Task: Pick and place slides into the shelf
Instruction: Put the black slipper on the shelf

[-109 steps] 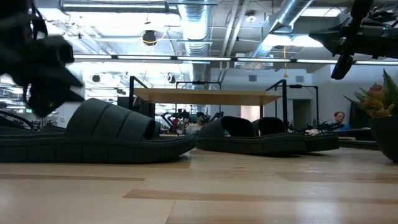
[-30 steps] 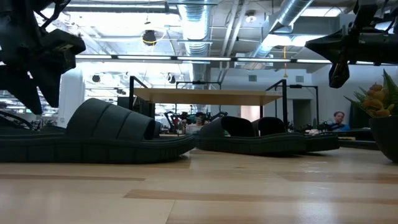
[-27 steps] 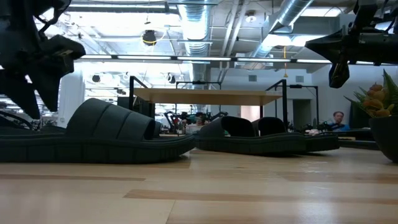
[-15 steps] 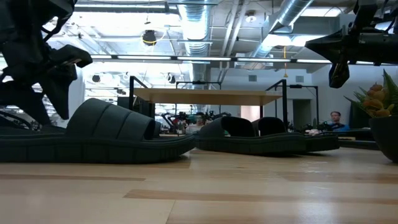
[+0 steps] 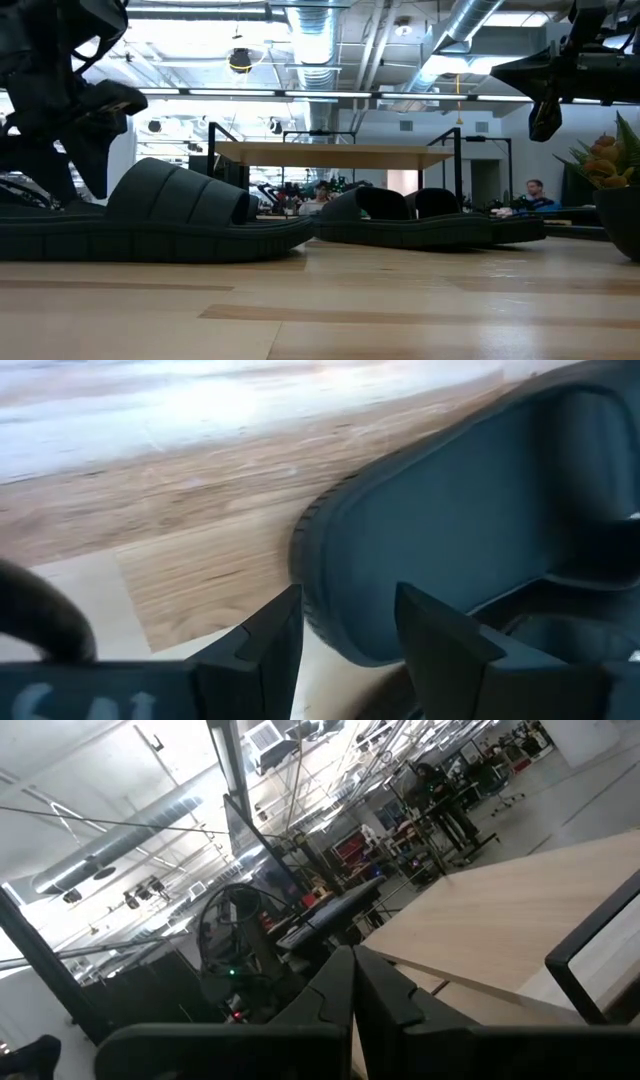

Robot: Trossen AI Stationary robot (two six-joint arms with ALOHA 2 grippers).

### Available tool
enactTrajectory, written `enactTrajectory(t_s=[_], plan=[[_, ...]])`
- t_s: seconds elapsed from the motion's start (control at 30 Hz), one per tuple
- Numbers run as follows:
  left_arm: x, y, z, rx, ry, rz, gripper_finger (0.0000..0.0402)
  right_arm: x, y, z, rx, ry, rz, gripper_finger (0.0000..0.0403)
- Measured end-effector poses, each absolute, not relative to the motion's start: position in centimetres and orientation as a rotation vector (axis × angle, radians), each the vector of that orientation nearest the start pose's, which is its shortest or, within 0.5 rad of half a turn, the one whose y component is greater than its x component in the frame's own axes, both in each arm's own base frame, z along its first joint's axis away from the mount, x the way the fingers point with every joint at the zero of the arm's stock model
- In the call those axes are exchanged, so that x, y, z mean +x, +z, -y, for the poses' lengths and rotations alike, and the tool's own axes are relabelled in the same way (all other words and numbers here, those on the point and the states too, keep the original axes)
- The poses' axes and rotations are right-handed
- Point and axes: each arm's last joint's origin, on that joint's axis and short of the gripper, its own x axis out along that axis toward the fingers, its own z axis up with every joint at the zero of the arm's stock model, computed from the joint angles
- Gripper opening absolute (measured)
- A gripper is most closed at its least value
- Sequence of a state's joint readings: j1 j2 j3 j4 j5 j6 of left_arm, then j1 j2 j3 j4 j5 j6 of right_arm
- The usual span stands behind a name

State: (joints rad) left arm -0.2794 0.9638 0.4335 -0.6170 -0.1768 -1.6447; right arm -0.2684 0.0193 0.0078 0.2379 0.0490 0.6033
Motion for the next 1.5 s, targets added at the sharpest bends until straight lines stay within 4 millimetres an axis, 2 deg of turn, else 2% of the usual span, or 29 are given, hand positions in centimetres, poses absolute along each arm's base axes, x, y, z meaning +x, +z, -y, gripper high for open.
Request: enactTrajectory(t_s=[0.6, 0.73, 0.9, 1.07, 1.5], plan=[[17.2, 12.9, 4.5, -1.121, 0.858, -0.972, 0.0149, 9.2, 18.7, 2.7, 0.572, -0.240, 0.308, 0.0000], [17.1, 12.7, 4.4, -1.081, 0.872, -0.994, 0.0116, 9.3, 18.5, 2.7, 0.574, -0.245, 0.293, 0.0000], [16.9, 12.7, 4.4, -0.933, 0.791, -1.037, 0.0021, 9.3, 18.5, 2.7, 0.575, -0.247, 0.286, 0.0000], [17.0, 12.7, 4.5, -0.883, 0.746, -1.041, 0.0017, 9.3, 18.3, 2.7, 0.576, -0.251, 0.273, 0.0000], [17.0, 13.6, 4.5, -0.932, 0.748, -0.984, 0.0011, 9.3, 18.1, 2.7, 0.580, -0.260, 0.248, 0.0000]])
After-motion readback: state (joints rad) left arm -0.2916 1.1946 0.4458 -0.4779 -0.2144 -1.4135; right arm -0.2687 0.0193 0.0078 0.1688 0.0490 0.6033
